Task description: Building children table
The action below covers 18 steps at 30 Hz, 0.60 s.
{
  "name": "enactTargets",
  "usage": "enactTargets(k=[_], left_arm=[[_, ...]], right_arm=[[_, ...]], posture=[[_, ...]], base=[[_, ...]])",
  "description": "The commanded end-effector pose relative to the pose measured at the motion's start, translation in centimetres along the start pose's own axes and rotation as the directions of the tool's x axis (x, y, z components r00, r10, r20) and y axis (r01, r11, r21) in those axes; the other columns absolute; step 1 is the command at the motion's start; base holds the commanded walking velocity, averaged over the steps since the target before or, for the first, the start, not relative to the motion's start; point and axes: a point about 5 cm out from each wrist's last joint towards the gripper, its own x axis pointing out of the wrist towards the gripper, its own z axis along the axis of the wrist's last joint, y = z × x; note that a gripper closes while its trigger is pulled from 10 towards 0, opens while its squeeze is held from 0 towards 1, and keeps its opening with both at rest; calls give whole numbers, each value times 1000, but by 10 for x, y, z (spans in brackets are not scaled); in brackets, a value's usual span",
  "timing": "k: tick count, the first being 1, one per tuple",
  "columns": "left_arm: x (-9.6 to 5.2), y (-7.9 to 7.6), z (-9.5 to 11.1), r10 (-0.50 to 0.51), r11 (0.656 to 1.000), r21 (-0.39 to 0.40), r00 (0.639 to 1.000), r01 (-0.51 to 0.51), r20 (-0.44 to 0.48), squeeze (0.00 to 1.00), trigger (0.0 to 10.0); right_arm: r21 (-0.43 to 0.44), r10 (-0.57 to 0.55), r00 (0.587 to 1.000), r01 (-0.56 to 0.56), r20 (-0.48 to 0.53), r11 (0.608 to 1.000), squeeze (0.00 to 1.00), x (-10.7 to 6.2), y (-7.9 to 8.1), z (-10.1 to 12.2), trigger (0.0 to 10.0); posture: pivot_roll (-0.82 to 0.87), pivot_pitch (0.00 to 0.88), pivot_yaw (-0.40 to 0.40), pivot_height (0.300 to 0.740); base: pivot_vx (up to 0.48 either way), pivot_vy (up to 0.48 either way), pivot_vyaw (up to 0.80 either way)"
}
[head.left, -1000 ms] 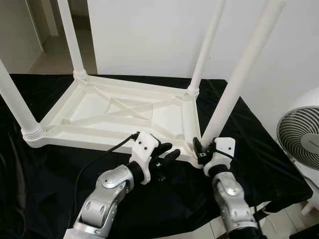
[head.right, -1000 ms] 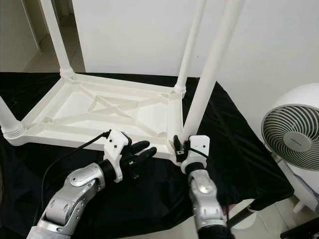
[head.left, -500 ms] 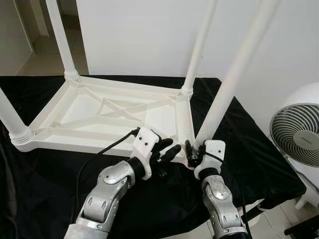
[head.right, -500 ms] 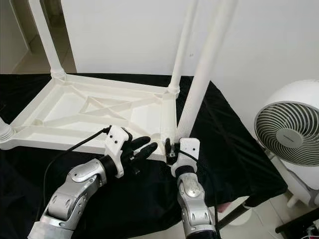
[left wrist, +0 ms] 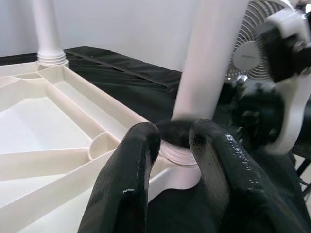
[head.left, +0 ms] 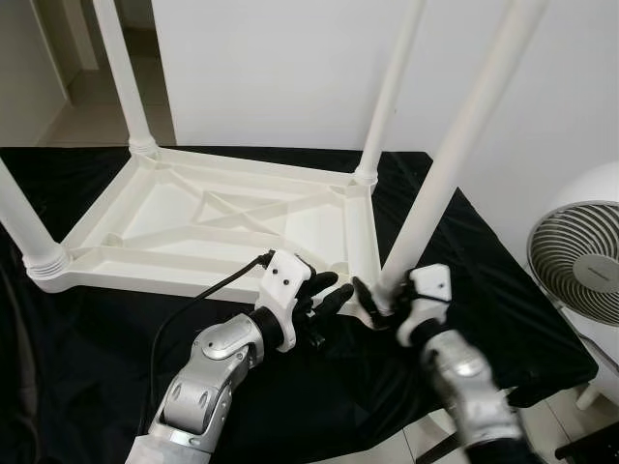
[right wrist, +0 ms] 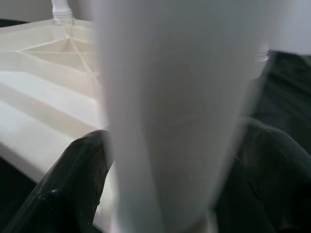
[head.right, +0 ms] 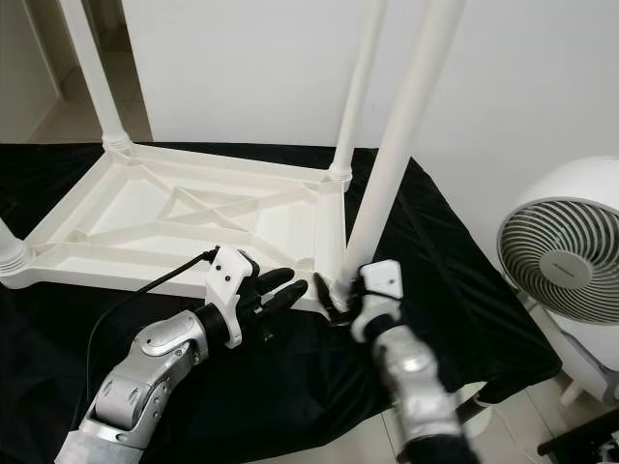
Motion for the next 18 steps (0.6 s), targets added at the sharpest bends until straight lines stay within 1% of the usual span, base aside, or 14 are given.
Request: enactTargets(k=[1, 3, 4, 7, 9, 10, 12, 18], left_arm=[[3, 2, -2, 22, 1000, -4, 1000, -22, -10, 0, 10000], [3, 0, -3, 6, 1000, -5, 1000, -6, -17, 0, 10000], [3, -1, -4, 2, 1000, -5, 1000, -2, -19, 0, 10000], [3, -1, -4, 0, 1000, -4, 1000, 0, -20, 0, 10000], [4, -1, -4, -5, 1000, 2, 1000, 5, -25, 0, 10000], [4, -1, -4, -5, 1000, 2, 1000, 5, -25, 0, 10000], [4, -2, -4, -8, 1000, 4, 1000, 8, -24, 0, 10000], [4, 0, -2, 7, 1000, 1, 1000, -7, -17, 0, 10000]], right_arm=[[-30, 147, 989, -147, -32, 989, 0, 4, -3, -5, 10000], [-68, 199, 979, -202, -55, 977, 0, 10, -9, -5, 10000], [-73, 211, 976, -215, -60, 974, 0, 11, -9, -5, 10000], [-74, 216, 974, -220, -62, 973, 0, 12, -10, -5, 10000], [-86, 275, 959, -281, -75, 956, 0, 21, -7, -3, 10000], [-86, 275, 959, -281, -75, 956, 0, 21, -7, -3, 10000], [-88, 314, 946, -321, -81, 943, 0, 29, -5, -3, 10000], [-62, 350, 933, -356, -86, 933, 0, 34, 0, -7, 10000]], posture=[[3, 0, -32, 740], [1, 0, -31, 740], [1, 0, -31, 740], [1, 0, -31, 740], [3, 0, -30, 740], [3, 0, -30, 740], [6, 0, -30, 740], [20, 3, -33, 740]], base=[[0, 0, 0], [0, 0, 0], [0, 0, 0], [0, 0, 0], [0, 0, 0], [0, 0, 0], [0, 0, 0], [0, 0, 0]])
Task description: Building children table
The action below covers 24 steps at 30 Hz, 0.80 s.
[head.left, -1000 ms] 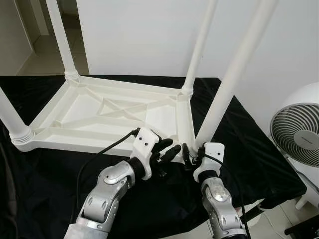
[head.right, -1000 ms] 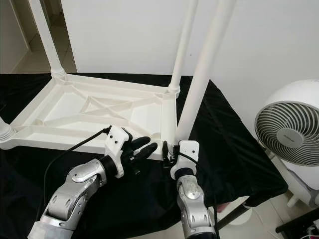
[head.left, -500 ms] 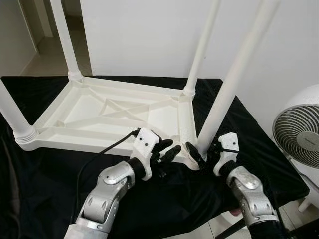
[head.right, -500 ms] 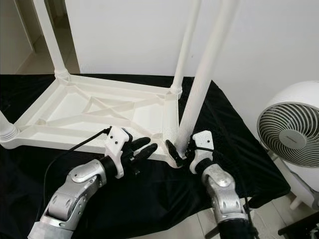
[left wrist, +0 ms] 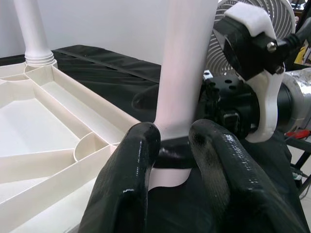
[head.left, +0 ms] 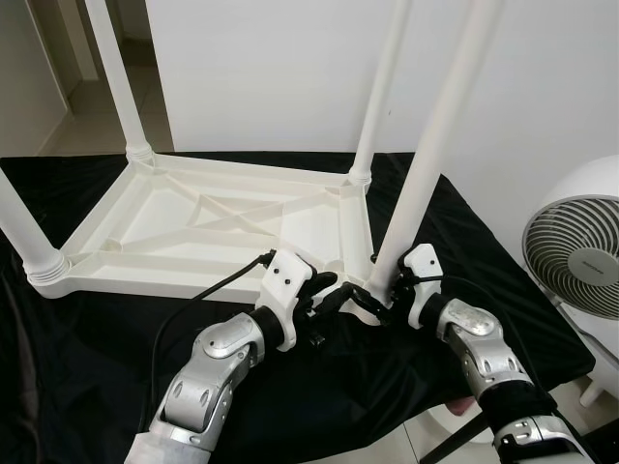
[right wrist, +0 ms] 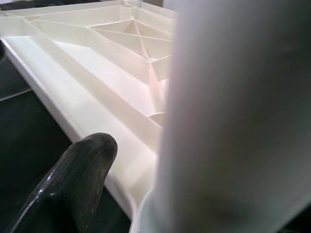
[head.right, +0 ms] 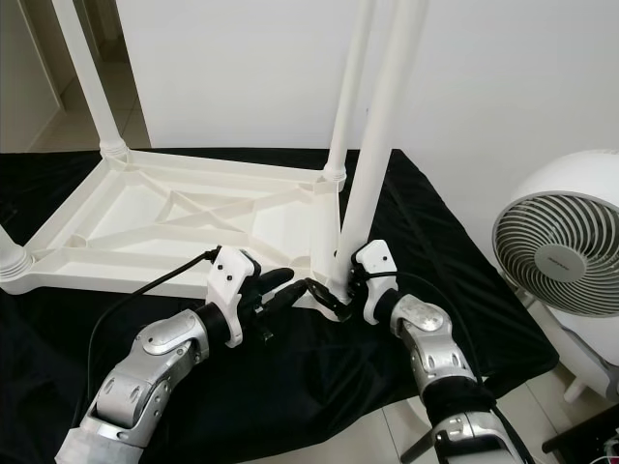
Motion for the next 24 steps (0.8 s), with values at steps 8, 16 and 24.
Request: enactTargets(k=[8, 16, 24], left_arm=[[1, 1, 2, 12, 1000, 2, 1000, -12, -2, 0, 10000], [1, -1, 2, 1, 1000, -3, 1000, -1, -4, 0, 10000], [3, -1, 2, -13, 1000, -6, 1000, 13, -4, 0, 10000]], right_arm=[[78, 42, 998, -45, 42, 996, 0, 4, 13, -10, 0], [131, -195, 979, 185, 65, 974, 0, -3, 13, -14, 0], [158, -388, 919, 373, 75, 914, 0, -8, 23, -11, 0]], posture=[[17, 15, -29, 740], [1, 25, -20, 740], [-7, 33, -6, 740]], base=[[0, 0, 0], [0, 0, 0], [0, 0, 0]])
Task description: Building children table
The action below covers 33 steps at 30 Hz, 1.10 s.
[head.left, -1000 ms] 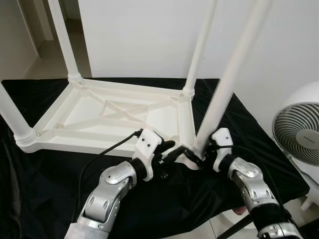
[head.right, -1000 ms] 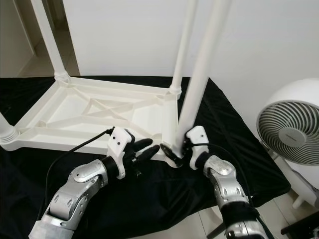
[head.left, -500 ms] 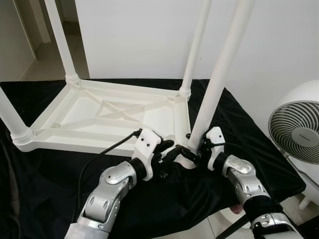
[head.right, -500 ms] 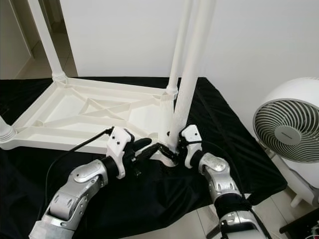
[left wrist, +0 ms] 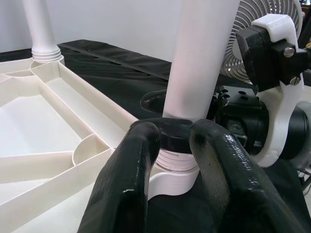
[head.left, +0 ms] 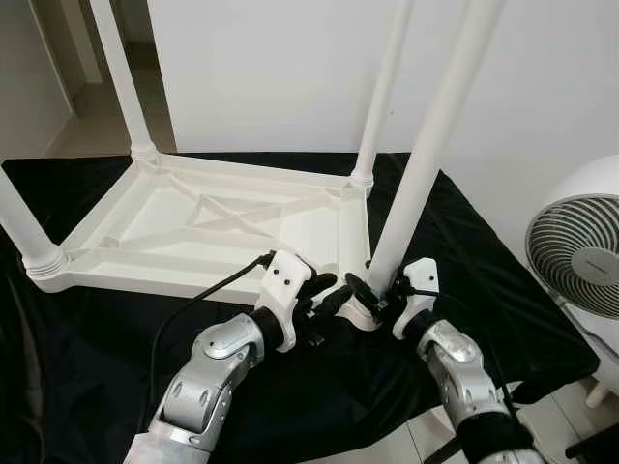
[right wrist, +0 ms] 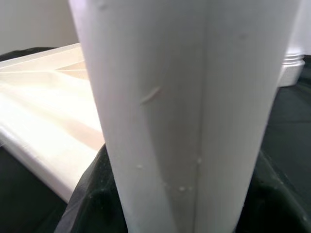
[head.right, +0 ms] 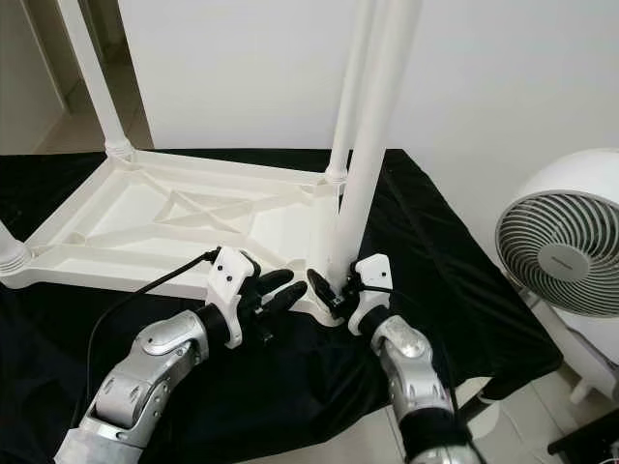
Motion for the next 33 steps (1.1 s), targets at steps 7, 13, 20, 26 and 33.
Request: enactTargets(k=[7, 13, 20, 26, 33], left_arm=[[5, -2, 4, -19, 1000, 1, 1000, 19, 6, 0, 10000], [7, -2, 4, -12, 1000, 1, 1000, 12, 13, 0, 10000], [6, -4, 3, -6, 1000, -3, 1000, 6, 14, 0, 10000], [6, -5, 3, -4, 1000, 0, 1000, 4, 15, 0, 10000], [6, -5, 6, -9, 1000, -13, 999, 9, 31, 0, 10000]], right_arm=[[-5, -309, 948, 309, -81, 951, 0, -11, 2, -12, 0], [42, -388, 915, 394, -110, 918, 0, -7, 20, -15, 0], [18, -303, 951, 305, -69, 952, 0, -2, 31, -3, 3137], [-6, -274, 961, 274, -24, 962, 1000, -2, 28, 7, 10000], [-31, -38, 999, 38, 7, 999, 1000, -10, 13, 21, 10000]], posture=[[-6, 32, -8, 740], [4, 25, -23, 740], [5, 25, -31, 740], [4, 19, -30, 740], [2, 14, -28, 740]], base=[[0, 0, 0], [0, 0, 0], [0, 0, 0], [0, 0, 0], [0, 0, 0]])
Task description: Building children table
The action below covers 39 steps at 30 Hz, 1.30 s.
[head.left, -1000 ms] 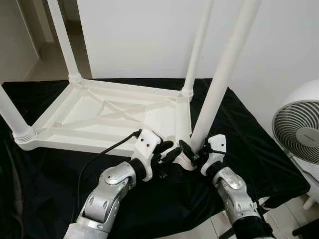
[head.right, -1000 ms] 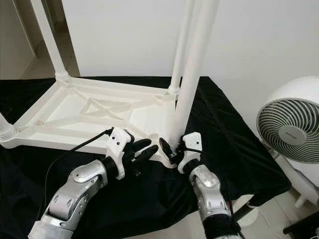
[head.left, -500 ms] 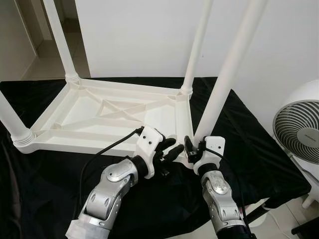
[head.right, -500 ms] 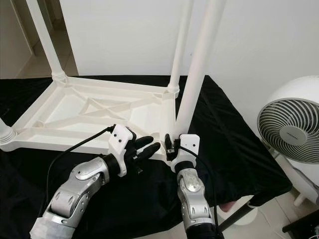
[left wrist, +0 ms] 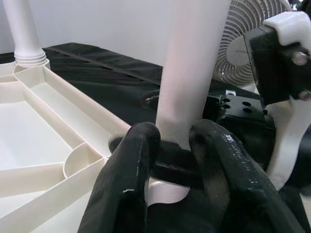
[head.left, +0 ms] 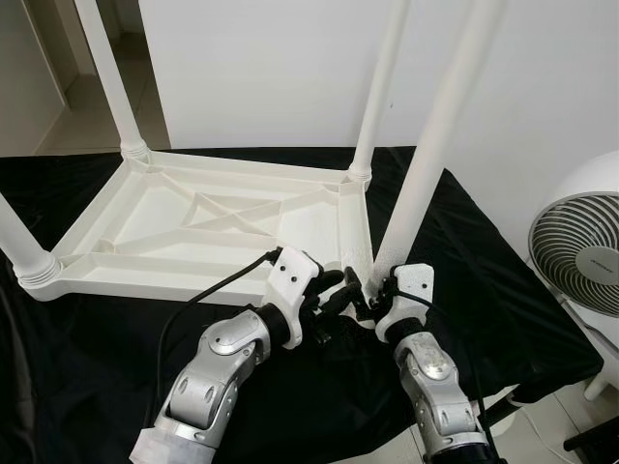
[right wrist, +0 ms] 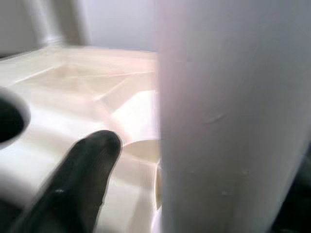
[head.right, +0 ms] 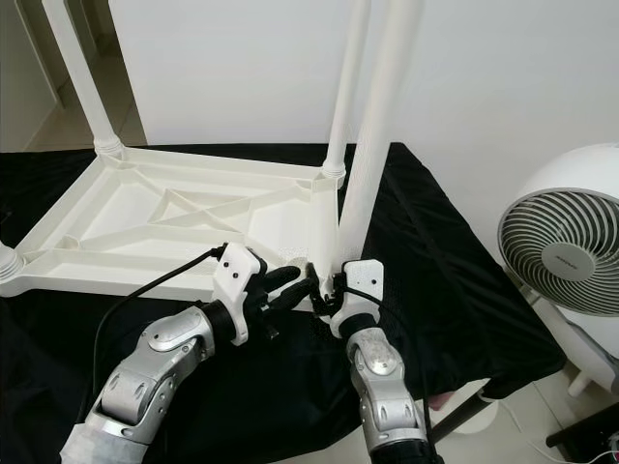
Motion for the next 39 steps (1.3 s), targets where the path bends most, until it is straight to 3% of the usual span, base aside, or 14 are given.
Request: enactTargets(k=[1, 2, 3, 7, 11, 16, 19, 20, 21, 23, 24, 31, 39], left_arm=[[-1, 0, 0, 19, 1000, -6, 1000, -19, 2, 0, 10000], [-1, 0, 0, 18, 1000, -7, 1000, -18, 2, 0, 10000], [-1, 0, 0, 18, 1000, -7, 1000, -18, 2, 0, 10000], [-2, 0, -1, 16, 1000, -13, 1000, -16, -3, 0, 10000], [-2, 0, -1, 17, 1000, -14, 1000, -17, -1, 0, 10000], [-1, -1, -1, 12, 1000, -12, 1000, -12, -1, 0, 10000], [-1, -1, -1, 12, 1000, -11, 1000, -12, -1, 0, 10000], [0, 0, -1, 11, 1000, -10, 1000, -11, -1, 0, 10000], [0, 0, -1, 10, 1000, -9, 1000, -10, -1, 0, 10000], [0, 0, -1, 10, 1000, -8, 1000, -10, -1, 0, 10000], [0, 0, 0, 10, 1000, -8, 1000, -10, -1, 0, 10000], [0, -1, 0, 13, 1000, -10, 1000, -13, 1, 0, 10000], [0, -3, 0, 8, 1000, -16, 1000, -8, 1, 0, 10000]], right_arm=[[7, 42, 999, -42, 5, 999, 1000, 0, -1, 3, 10000], [-15, 101, 995, -101, -11, 995, 0, -2, -5, 2, 10000], [-15, 101, 995, -101, -11, 995, 0, -2, -5, 2, 10000], [-69, 287, 954, -293, -85, 954, 0, -7, -18, -5, 10000], [-99, 366, 923, -378, -119, 920, 0, -6, -22, -8, 10000], [-150, 427, 892, -447, -150, 882, 0, 4, -31, -8, 10000], [-148, 432, 888, -453, -158, 879, 0, 7, -34, -8, 10000], [-146, 433, 885, -457, -170, 877, 0, 12, -38, -9, 9647], [-143, 433, 885, -457, -171, 878, 0, 13, -39, -10, 3333], [-139, 440, 882, -463, -170, 875, 0, 14, -39, -10, 3333], [-135, 446, 879, -469, -171, 873, 0, 14, -40, -12, 0], [-72, 477, 861, -494, -176, 866, 0, 5, -34, -25, 0], [-12, 405, 905, -409, -128, 912, 0, -4, -25, -33, 0]], posture=[[2, 14, -28, 740], [2, 14, -28, 740], [2, 14, -28, 740], [-3, 13, -29, 740], [-2, 9, -28, 740], [-1, 2, -25, 740], [0, 0, -24, 740], [1, 0, -24, 740], [1, 0, -24, 740], [1, 0, -24, 740], [1, 0, -24, 740], [3, 0, -26, 740], [-4, 5, -28, 740]], base=[[0, 0, 0], [0, 0, 0], [0, 0, 0], [0, 0, 0], [0, 0, 0], [0, 0, 0], [0, 0, 0], [0, 0, 0], [0, 0, 0], [0, 0, 0], [0, 0, 0], [0, 0, 0], [0, 0, 0]])
